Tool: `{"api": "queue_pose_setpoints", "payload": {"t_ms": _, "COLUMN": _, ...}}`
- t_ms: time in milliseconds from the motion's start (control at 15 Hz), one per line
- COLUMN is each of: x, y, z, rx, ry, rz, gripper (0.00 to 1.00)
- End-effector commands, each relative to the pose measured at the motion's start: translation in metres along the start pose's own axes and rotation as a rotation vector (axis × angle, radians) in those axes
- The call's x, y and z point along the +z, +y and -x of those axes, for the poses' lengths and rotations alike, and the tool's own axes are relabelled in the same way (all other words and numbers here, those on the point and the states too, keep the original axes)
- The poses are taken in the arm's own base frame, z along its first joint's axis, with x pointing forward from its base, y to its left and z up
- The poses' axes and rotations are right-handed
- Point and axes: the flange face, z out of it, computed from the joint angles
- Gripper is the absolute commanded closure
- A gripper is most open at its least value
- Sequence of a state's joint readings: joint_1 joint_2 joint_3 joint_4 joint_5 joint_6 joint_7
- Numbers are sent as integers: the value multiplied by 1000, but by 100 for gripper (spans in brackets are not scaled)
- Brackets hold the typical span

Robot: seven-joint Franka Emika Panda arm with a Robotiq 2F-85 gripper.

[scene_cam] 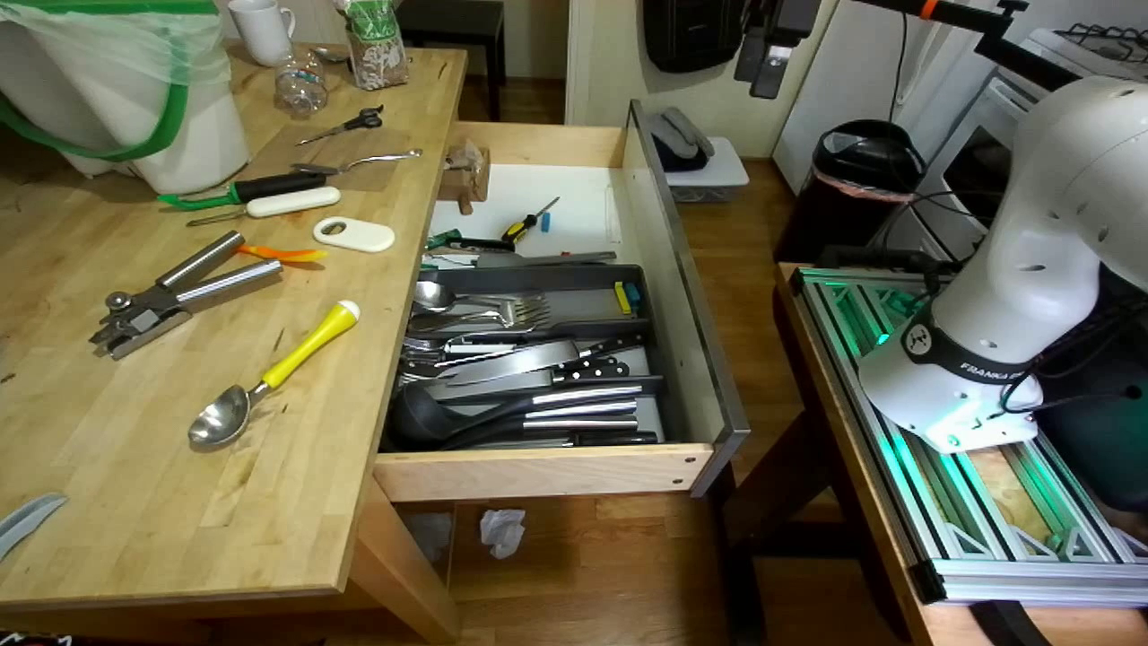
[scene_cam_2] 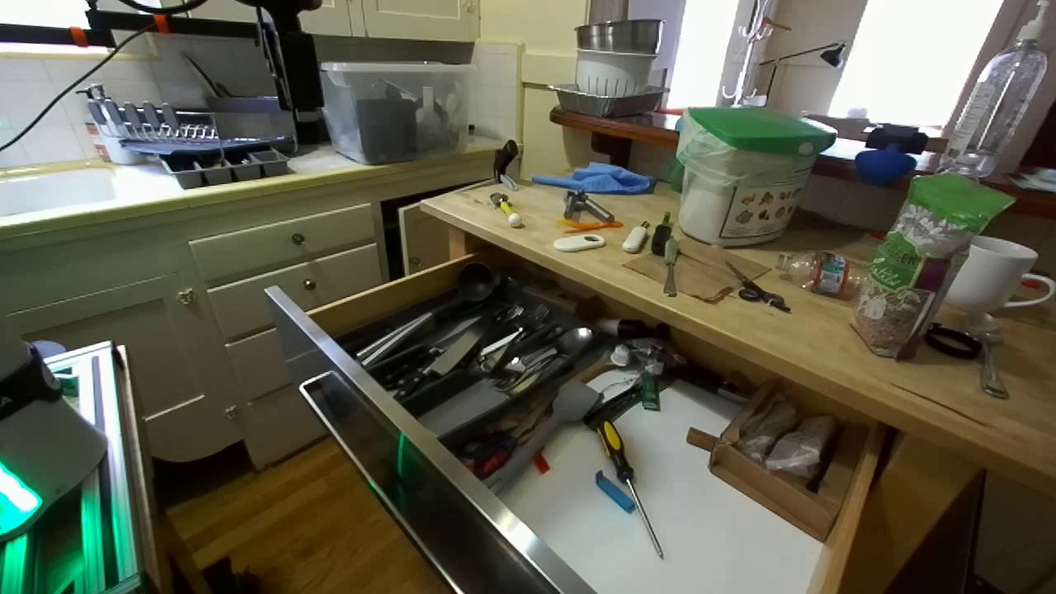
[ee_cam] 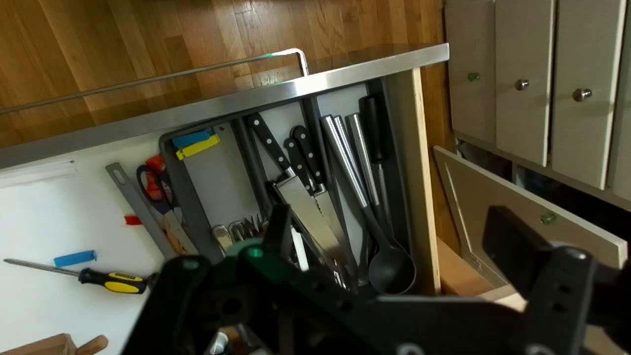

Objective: Pick up the white object from the counter and put it in the drawer

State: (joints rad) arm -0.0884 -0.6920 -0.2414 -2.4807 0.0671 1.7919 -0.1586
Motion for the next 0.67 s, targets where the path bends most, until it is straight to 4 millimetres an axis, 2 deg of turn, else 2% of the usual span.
{"api": "queue_pose_setpoints", "payload": {"t_ms": 0, "x": 25, "y": 1, "z": -42, "rx": -23, "ry": 108, "rz": 42, "gripper": 0}}
{"api": "queue_pose_setpoints", "payload": {"t_ms": 67, "x": 29, "y": -3, "z": -59, "rx": -23, "ry": 153, "rz": 55, "gripper": 0}}
{"api": "queue_pose_setpoints", "payload": {"t_ms": 200, "x": 49, "y": -11, "z": -94, "rx": -88, "ry": 230, "rz": 103, "gripper": 0}}
{"api": "queue_pose_setpoints", "payload": {"t_ms": 467, "x": 106, "y": -22, "z": -159, "rx": -190, "ry": 266, "rz": 146, "gripper": 0}}
{"api": "queue_pose_setpoints", "payload": {"t_ms": 600, "x": 127, "y": -22, "z": -192, "rx": -210, "ry": 275, "rz": 156, "gripper": 0}}
